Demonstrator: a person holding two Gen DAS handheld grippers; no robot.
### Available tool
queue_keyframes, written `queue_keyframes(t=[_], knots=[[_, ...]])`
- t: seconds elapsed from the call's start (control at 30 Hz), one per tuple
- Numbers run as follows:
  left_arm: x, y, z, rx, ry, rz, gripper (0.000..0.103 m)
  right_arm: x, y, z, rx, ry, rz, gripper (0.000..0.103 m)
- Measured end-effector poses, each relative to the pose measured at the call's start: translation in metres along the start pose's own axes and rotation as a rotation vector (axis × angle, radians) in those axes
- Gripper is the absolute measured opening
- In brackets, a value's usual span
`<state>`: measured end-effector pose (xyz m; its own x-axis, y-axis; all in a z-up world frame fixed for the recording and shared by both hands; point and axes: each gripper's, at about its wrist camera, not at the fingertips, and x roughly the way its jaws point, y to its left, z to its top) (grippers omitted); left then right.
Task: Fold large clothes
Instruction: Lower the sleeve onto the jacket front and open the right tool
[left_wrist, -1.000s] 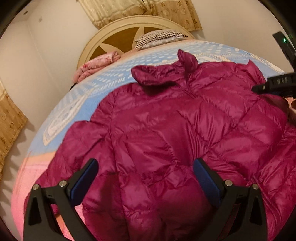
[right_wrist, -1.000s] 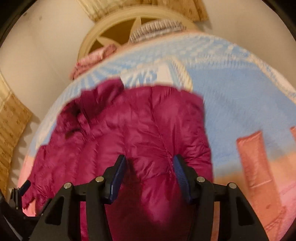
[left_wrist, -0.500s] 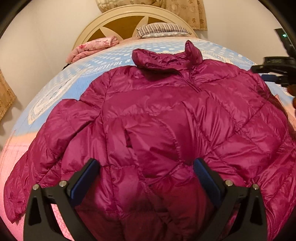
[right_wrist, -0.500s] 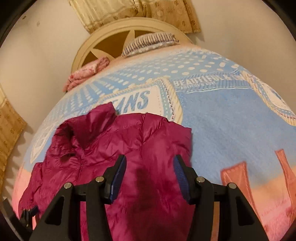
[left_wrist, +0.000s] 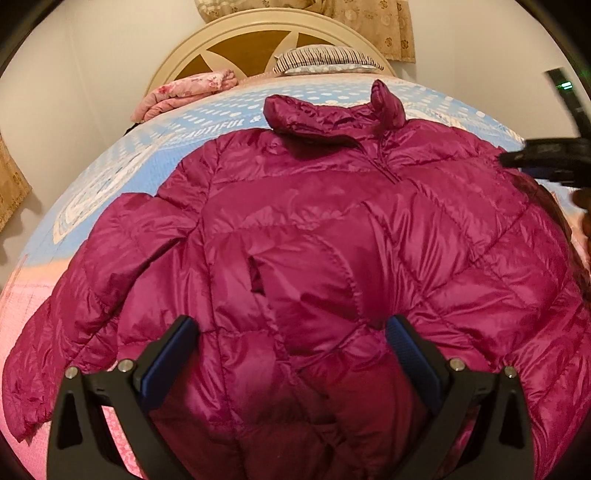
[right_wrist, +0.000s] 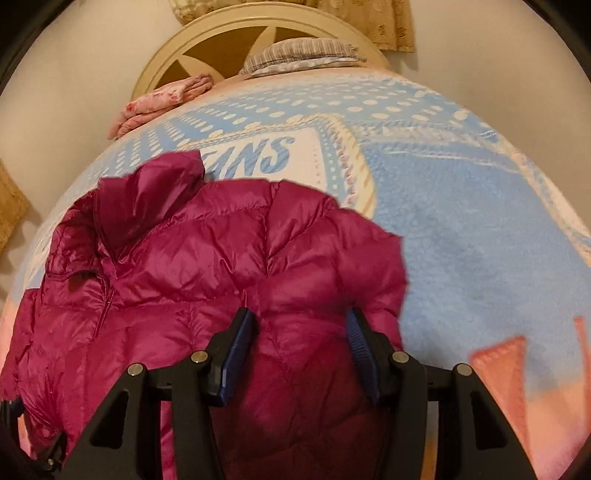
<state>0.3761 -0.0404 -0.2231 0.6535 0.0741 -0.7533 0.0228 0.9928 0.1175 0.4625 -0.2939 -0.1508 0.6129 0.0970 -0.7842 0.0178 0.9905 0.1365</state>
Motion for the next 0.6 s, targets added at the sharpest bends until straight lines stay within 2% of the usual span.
queue_keyframes(t=[0.1, 0.2, 0.27, 0.4, 0.6], knots=[[0.000, 0.000, 0.000, -0.002, 0.001, -0.003, 0.103, -0.042, 0.010, -0.011, -0.010, -0.018, 0.042, 0.054], [0.000, 0.000, 0.000, -0.003, 0.001, -0.004, 0.103, -0.063, 0.026, -0.032, -0.064, 0.012, 0.057, 0.054], [0.000, 0.000, 0.000, -0.003, 0.001, -0.003, 0.103, -0.060, 0.034, -0.048, -0.095, 0.061, 0.057, 0.054], [0.000, -0.001, 0.000, -0.004, 0.001, -0.005, 0.103, -0.039, 0.038, -0.076, -0.114, 0.098, 0.028, 0.055], [0.001, -0.001, 0.000, -0.003, 0.003, -0.004, 0.103, -0.035, 0.044, -0.094, -0.160, 0.008, -0.025, 0.057]])
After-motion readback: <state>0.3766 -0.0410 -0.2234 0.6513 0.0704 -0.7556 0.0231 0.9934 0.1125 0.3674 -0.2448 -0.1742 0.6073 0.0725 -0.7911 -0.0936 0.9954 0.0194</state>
